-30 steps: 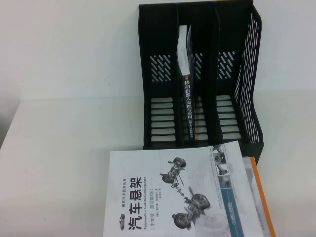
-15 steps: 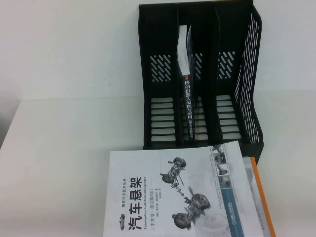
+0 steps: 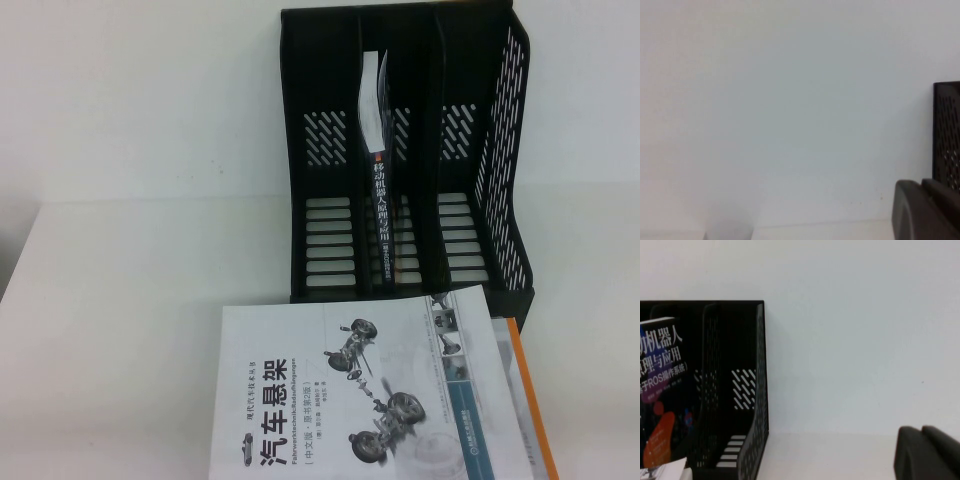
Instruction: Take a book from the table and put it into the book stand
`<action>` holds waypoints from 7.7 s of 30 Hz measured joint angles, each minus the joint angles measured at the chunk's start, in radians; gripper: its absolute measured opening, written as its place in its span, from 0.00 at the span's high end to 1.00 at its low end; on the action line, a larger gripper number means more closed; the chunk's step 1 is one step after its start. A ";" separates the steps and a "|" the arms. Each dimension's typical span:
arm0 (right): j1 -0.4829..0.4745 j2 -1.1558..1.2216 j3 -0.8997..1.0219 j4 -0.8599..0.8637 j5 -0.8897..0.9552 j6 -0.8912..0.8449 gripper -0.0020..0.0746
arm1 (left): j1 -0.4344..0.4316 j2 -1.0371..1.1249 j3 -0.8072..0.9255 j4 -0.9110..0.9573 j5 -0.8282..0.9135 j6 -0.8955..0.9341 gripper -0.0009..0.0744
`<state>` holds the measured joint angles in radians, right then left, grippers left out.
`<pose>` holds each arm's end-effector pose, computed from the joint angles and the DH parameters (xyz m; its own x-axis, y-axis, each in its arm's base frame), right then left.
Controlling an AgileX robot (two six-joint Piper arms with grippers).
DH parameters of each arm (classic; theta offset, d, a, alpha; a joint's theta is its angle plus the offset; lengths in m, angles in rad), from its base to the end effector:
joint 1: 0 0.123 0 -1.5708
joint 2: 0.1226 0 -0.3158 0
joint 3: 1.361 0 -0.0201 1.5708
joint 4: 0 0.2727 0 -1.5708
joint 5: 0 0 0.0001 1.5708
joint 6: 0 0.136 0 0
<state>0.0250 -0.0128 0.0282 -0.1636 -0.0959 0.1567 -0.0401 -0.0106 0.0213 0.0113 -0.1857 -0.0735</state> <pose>0.0907 0.0044 0.2196 0.1659 -0.0020 -0.9861 -0.0393 0.9992 -0.0087 0.0878 -0.0038 0.2343 0.2559 -0.0727 -0.9640 0.0582 0.9965 -0.0597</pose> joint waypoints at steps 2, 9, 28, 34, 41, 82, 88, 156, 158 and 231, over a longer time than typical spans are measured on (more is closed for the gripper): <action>0.000 0.000 0.000 0.000 0.000 0.000 0.97 | 0.000 0.000 0.000 0.000 -0.007 0.000 0.99; 0.000 0.000 0.000 0.000 0.000 0.003 0.97 | 0.000 0.000 0.000 0.000 -0.007 0.000 0.99; 0.000 0.000 0.000 -0.001 -0.359 -0.001 0.97 | 0.000 0.000 0.000 0.002 -0.460 0.000 0.99; 0.000 0.000 0.000 -0.001 -0.446 0.003 0.97 | 0.000 -0.002 0.000 0.002 -0.522 -0.023 0.99; 0.000 0.000 -0.105 -0.076 -0.158 0.114 0.97 | 0.000 -0.005 -0.088 -0.039 -0.198 -0.210 0.99; 0.033 1.254 -0.689 0.936 0.859 -0.768 0.97 | 0.000 0.955 -0.571 -1.091 0.867 0.503 0.99; 0.154 1.369 -0.755 0.932 0.801 -0.769 0.97 | 0.000 1.103 -0.572 -1.272 0.891 0.668 0.99; 0.393 1.663 -0.924 0.860 0.678 -0.641 0.97 | 0.407 1.651 -0.682 -1.317 1.334 0.938 0.27; 0.393 1.672 -0.940 0.860 0.687 -0.642 0.97 | 0.407 1.679 -0.700 -1.315 1.336 0.945 0.27; 0.399 1.679 -0.978 0.816 0.723 -0.780 0.97 | 0.314 1.709 -0.890 -1.208 1.367 0.858 0.83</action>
<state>0.4236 1.6667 -0.9500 0.6525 0.6271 -0.6237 0.2736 1.6980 -0.8683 -1.1968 1.1815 0.7845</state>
